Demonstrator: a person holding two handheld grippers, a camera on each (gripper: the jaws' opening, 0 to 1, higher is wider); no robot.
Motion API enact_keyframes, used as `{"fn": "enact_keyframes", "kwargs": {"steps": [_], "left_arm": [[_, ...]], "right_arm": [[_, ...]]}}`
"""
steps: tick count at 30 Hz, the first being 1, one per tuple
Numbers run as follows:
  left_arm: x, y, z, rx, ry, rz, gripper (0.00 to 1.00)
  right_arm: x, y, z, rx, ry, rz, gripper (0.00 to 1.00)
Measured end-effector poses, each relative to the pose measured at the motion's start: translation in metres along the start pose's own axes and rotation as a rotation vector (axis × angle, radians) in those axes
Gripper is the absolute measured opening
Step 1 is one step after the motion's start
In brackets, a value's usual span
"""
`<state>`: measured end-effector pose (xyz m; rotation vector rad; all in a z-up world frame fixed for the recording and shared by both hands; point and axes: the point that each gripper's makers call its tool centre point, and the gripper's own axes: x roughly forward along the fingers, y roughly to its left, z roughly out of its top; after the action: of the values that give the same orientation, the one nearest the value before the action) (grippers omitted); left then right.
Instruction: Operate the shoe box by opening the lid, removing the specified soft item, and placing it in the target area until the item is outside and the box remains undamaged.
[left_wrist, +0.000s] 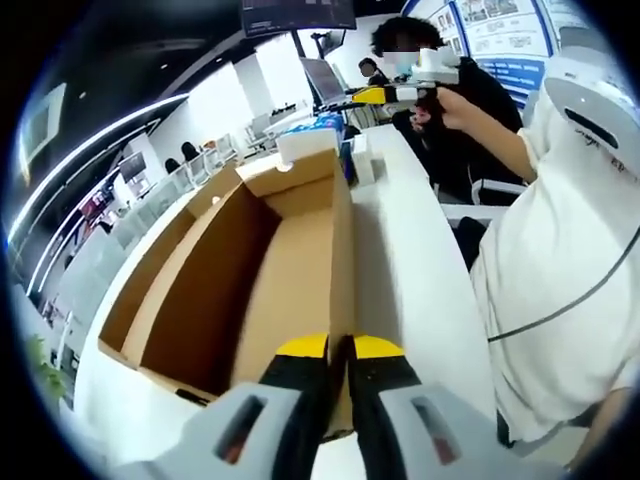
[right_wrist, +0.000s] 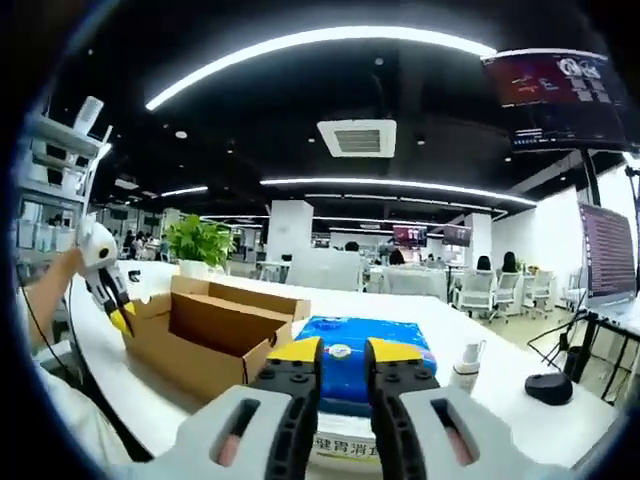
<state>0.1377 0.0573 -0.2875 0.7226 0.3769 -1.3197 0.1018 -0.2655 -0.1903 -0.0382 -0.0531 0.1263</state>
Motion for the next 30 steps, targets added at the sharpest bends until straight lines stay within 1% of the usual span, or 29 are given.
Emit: {"fn": "enact_keyframes", "kwargs": {"steps": [2, 3, 4, 5, 7, 8, 12, 17, 19, 21, 22, 23, 25, 26, 27, 29, 30], "left_arm": [[0.0, 0.0, 0.0, -0.001, -0.005, 0.002, 0.06], [-0.001, 0.0, 0.0, -0.002, -0.007, 0.002, 0.06], [-0.001, 0.0, 0.0, 0.0, -0.008, 0.001, 0.06], [-0.001, 0.0, 0.0, 0.001, -0.009, 0.001, 0.06], [0.0, 0.0, 0.002, -0.004, -0.016, 0.001, 0.06], [0.0, 0.0, 0.003, -0.008, -0.027, 0.001, 0.06], [-0.001, 0.001, 0.003, -0.022, -0.036, -0.016, 0.06], [0.0, -0.001, 0.004, -0.019, -0.032, -0.027, 0.06], [0.0, -0.001, 0.004, -0.013, -0.035, -0.023, 0.06], [-0.001, -0.001, 0.004, -0.012, -0.043, -0.019, 0.06], [-0.001, -0.001, 0.004, -0.008, -0.046, -0.015, 0.06], [-0.001, -0.001, 0.004, -0.007, -0.047, -0.014, 0.06], [-0.001, -0.001, 0.004, -0.007, -0.047, -0.013, 0.06], [-0.001, -0.001, 0.004, -0.007, -0.048, -0.013, 0.06], [-0.001, -0.001, 0.004, 0.002, -0.045, -0.014, 0.06], [-0.001, -0.001, 0.004, -0.005, -0.042, -0.014, 0.06], [-0.001, 0.0, 0.004, -0.008, -0.041, -0.014, 0.06]], "right_arm": [[0.004, 0.001, 0.003, 0.004, 0.001, -0.006, 0.27], [0.006, 0.001, 0.007, 0.022, -0.016, -0.004, 0.34], [0.008, 0.002, 0.01, 0.044, -0.018, 0.007, 0.38], [0.011, 0.002, 0.013, 0.058, -0.017, 0.016, 0.39], [0.014, 0.002, 0.015, 0.055, -0.013, 0.018, 0.39], [0.017, 0.002, 0.016, 0.048, -0.003, 0.019, 0.4], [0.024, 0.0, 0.015, 0.014, 0.029, 0.012, 0.47], [0.03, 0.002, 0.016, -0.005, 0.065, 0.018, 0.47], [0.031, 0.003, 0.014, -0.048, 0.106, 0.028, 0.47], [0.032, 0.001, 0.019, -0.054, 0.116, 0.027, 0.42], [0.033, 0.0, 0.022, -0.056, 0.116, 0.029, 0.39], [0.033, 0.0, 0.023, -0.057, 0.115, 0.03, 0.39], [0.039, 0.003, 0.037, -0.04, 0.083, 0.05, 0.44], [0.042, 0.004, 0.043, -0.032, 0.067, 0.061, 0.48], [0.043, 0.005, 0.044, -0.035, 0.066, 0.061, 0.49], [0.045, 0.005, 0.046, -0.044, 0.065, 0.06, 0.48], [0.052, 0.004, 0.048, -0.068, 0.085, 0.062, 0.45]]}}
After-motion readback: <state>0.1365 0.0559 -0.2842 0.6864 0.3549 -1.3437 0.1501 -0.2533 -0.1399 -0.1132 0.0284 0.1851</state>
